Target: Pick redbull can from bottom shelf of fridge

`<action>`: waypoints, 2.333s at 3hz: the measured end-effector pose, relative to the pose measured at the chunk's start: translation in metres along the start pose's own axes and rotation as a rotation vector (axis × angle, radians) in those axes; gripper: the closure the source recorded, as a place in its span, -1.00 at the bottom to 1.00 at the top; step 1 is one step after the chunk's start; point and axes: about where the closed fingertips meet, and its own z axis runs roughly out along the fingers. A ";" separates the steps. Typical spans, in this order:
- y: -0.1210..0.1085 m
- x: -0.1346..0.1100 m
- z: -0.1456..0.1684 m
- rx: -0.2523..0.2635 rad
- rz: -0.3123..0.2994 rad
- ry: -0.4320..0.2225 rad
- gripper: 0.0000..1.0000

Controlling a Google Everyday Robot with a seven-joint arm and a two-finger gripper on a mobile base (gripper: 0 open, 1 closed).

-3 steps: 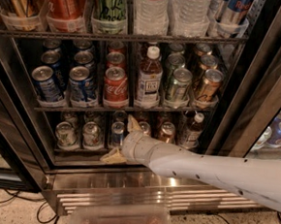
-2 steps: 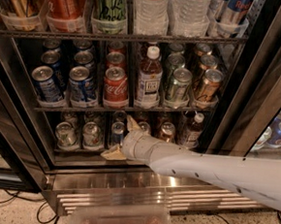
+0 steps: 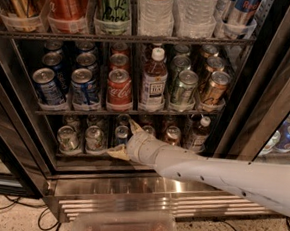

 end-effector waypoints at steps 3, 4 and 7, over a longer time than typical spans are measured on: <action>-0.003 0.012 0.007 0.030 0.049 0.022 -0.58; -0.003 0.017 0.007 0.040 0.063 0.035 -0.54; -0.007 0.021 0.013 0.067 0.081 0.051 0.04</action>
Offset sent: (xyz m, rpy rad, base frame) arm 0.0092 -0.0056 -0.0130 0.0242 0.0237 -0.0564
